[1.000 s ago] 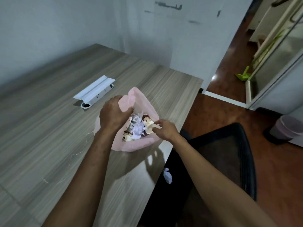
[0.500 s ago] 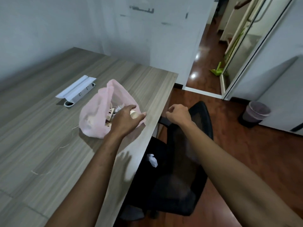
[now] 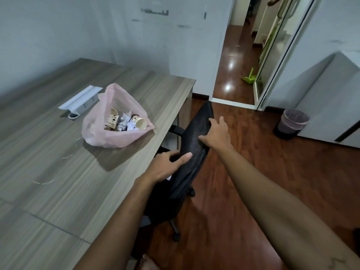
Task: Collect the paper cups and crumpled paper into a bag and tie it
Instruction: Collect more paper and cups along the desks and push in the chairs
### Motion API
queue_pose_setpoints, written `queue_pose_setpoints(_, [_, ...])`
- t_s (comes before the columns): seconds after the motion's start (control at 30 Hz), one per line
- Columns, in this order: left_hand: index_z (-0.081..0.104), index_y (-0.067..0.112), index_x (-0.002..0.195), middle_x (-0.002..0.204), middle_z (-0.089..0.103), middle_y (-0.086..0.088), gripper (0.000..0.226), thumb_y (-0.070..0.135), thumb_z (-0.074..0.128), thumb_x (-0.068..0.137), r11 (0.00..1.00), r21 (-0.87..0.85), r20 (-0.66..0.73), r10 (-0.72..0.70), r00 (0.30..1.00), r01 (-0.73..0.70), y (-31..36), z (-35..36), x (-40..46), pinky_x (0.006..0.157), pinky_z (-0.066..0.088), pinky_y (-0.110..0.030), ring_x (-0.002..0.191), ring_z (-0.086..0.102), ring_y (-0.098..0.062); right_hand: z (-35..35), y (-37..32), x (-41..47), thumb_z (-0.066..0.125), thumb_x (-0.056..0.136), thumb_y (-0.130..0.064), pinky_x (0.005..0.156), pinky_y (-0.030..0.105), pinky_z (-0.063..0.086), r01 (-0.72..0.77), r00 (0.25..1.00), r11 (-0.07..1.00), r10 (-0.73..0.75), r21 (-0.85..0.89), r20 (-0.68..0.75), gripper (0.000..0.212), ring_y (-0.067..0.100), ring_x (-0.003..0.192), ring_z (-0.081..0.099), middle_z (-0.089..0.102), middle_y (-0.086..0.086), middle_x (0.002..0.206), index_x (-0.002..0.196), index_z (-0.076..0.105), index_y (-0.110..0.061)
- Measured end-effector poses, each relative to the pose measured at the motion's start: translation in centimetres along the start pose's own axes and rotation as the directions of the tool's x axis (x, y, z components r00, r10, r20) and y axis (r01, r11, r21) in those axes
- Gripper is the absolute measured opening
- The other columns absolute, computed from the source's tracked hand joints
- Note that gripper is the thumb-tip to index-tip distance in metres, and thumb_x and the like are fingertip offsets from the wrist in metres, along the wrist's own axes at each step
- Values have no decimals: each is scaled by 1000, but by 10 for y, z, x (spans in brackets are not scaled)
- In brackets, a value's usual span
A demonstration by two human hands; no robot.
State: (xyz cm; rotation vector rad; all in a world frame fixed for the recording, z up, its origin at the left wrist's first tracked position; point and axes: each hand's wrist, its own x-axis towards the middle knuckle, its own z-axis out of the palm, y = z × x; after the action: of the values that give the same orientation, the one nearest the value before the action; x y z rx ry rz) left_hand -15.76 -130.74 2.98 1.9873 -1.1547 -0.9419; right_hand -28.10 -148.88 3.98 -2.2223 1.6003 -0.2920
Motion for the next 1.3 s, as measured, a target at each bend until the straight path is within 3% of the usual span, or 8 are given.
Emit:
queue_pose_setpoints(0.13, [30, 42, 151, 152, 42, 6, 108, 88, 62, 59, 995, -13, 225, -91, 970, 96, 4, 28, -25, 112, 36, -33, 136, 44, -13, 1, 12, -17, 69, 85, -38, 103, 37, 42, -102, 989, 944, 63, 313, 133, 91, 32, 137, 39, 28, 11, 157, 156, 12, -28])
queue_pose_setpoints(0.3, [16, 73, 137, 159, 29, -11, 103, 34, 77, 64, 992, -58, 287, -92, 953, 114, -2, 45, -33, 94, 49, -25, 137, 43, -24, 2, 8, -39, 52, 98, -24, 42, 27, 52, -258, 958, 824, 151, 505, 244, 79, 39, 126, 44, 40, 13, 145, 154, -2, -41])
queue_pose_setpoints(0.4, [19, 64, 143, 158, 25, -18, 103, 7, 63, 69, 991, -86, 315, -67, 947, 99, -4, 49, -30, 67, 50, -23, 107, 64, -22, 5, 13, -42, 48, 100, -25, 60, 31, 53, -236, 966, 845, 148, 479, 214, 77, 34, 124, 45, 48, 13, 139, 154, -4, -41])
queue_pose_setpoints(0.57, [22, 67, 140, 158, 23, -2, 104, 6, 61, 66, 985, -149, 330, -32, 943, 86, 3, 65, -34, 68, 48, -35, 67, 63, -13, 1, 22, -48, 48, 98, -25, 41, 30, 55, -266, 960, 817, 180, 512, 213, 77, 31, 95, 61, 48, 11, 131, 151, -2, -48])
queue_pose_setpoints(0.77, [12, 62, 146, 160, 15, -14, 102, 8, 60, 74, 989, -107, 366, -55, 929, 101, 27, 92, -47, 59, 45, -18, 129, 46, -38, -13, 52, -54, 48, 96, -27, 53, 34, 58, -255, 966, 856, 204, 450, 159, 76, 17, 70, 60, 57, 17, 125, 151, -1, -49])
queue_pose_setpoints(0.93, [3, 73, 136, 165, -4, 3, 105, 26, 64, 65, 997, -46, 412, -37, 911, 61, 45, 131, -48, 75, 47, -28, 122, 56, -22, -30, 90, -62, 47, 97, -26, 59, 37, 60, -251, 968, 868, 218, 429, 126, 75, 17, 75, 58, 56, 8, 124, 152, 1, -45])
queue_pose_setpoints(1.07, [-3, 79, 130, 165, -7, 5, 109, 36, 64, 56, 1000, 8, 449, -25, 893, 24, 62, 170, -52, 106, 41, -50, 148, 17, -35, -48, 133, -72, 46, 98, -24, 69, 24, 49, -239, 971, 885, 225, 399, 81, 73, 23, 94, 57, 60, 6, 122, 155, 4, -38])
queue_pose_setpoints(1.3, [-16, 71, 134, 164, -14, -6, 114, 50, 60, 52, 996, 75, 520, 5, 854, -51, 106, 234, -65, 110, 34, -55, 135, 39, -43, -78, 209, -84, 46, 97, -26, 83, 32, 45, -280, 956, 920, 293, 275, -10, 71, 35, 116, 54, 62, 11, 127, 155, 7, -36])
